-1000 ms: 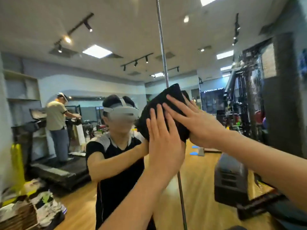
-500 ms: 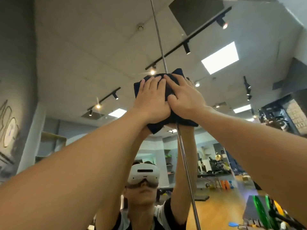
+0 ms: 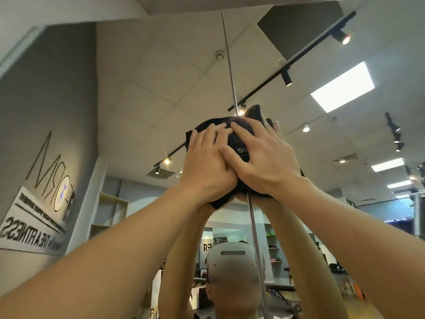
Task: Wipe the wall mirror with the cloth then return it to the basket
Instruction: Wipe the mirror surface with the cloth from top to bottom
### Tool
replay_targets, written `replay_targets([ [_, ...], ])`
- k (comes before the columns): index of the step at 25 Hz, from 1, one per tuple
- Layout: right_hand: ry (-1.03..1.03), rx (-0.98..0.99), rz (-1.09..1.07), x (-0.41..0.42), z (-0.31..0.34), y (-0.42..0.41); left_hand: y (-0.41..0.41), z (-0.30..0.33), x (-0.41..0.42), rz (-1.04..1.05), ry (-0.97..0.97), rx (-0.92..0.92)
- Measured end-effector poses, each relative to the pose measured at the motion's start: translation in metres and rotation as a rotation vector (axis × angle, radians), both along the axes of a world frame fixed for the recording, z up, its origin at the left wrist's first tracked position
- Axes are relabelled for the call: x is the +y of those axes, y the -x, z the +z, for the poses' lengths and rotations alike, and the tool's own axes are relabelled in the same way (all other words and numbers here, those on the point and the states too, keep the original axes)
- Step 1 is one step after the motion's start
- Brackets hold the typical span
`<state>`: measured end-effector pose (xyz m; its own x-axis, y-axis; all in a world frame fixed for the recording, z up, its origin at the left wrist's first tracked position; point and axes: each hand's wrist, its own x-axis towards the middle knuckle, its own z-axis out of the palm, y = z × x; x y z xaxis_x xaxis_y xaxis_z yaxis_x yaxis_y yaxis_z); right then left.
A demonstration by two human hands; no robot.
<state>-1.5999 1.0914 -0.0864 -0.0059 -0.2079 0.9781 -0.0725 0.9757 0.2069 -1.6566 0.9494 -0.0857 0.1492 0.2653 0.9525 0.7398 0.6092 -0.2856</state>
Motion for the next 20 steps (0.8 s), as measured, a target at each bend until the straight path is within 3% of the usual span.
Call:
replay_targets([
  [6,0.069,0.033,0.037,-0.003,0.002,0.004,0.000,0.001,-0.005,-0.056,0.061,-0.027],
  [12,0.040,0.053,-0.055,0.001,0.016,0.006,0.013,0.019,-0.009,0.047,0.106,0.111],
  [16,0.076,0.058,-0.046,0.001,0.101,0.000,0.010,0.113,-0.008,0.073,0.152,0.162],
  [20,0.042,0.039,-0.116,-0.001,0.241,0.001,0.011,0.246,-0.011,0.102,0.155,0.162],
])
